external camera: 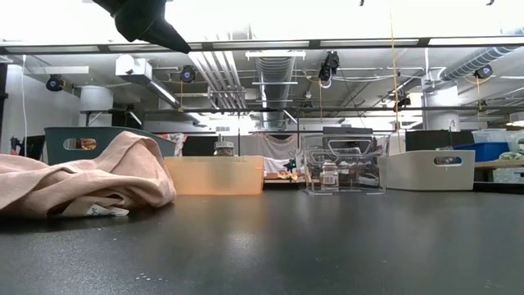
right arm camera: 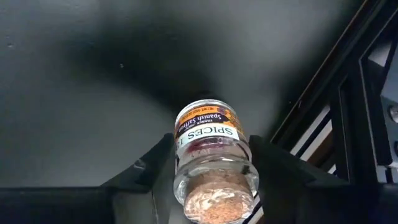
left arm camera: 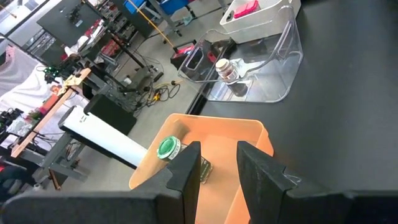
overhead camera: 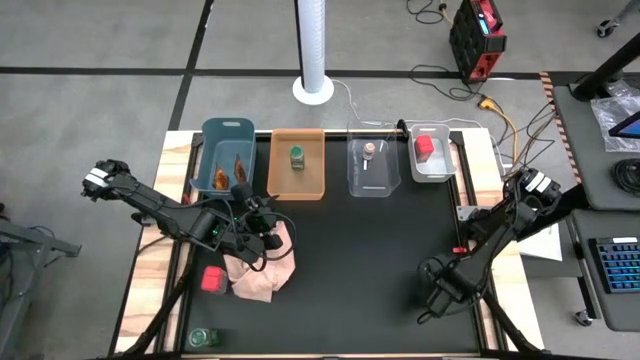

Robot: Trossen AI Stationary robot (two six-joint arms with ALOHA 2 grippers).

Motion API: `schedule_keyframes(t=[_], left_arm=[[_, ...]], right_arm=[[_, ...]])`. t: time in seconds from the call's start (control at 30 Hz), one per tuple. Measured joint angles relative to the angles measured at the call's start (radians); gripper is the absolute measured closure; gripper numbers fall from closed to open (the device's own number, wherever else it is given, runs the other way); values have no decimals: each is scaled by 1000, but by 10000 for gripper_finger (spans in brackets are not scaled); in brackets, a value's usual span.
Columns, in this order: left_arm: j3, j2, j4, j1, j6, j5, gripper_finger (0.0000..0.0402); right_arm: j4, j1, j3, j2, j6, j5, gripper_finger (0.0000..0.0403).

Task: Sort spices by type
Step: Put the brown seasoning bottle into the transparent bin

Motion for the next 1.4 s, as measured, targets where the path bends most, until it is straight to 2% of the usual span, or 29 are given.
schedule_keyframes(t=[0.23, 0.47, 0.77, 1.13, 1.4], left_arm=[[0, 0, -2, 0, -18, 2, 312], [0, 0, 1, 0, -43, 53, 312], [0, 0, -2, -1, -90, 105, 312], [0, 0, -2, -65, -178, 104, 312], [11, 0, -15, -147, -232, 105, 312]], right_arm=[[-32, -15, 51, 0, -49, 18, 237], [-130, -128, 202, -2, -232, 142, 237], [-278, -404, 472, 37, -707, 314, 237], [-542, -746, 869, 198, -1256, 491, 237], [-550, -1030, 1048, 253, -1552, 503, 238]])
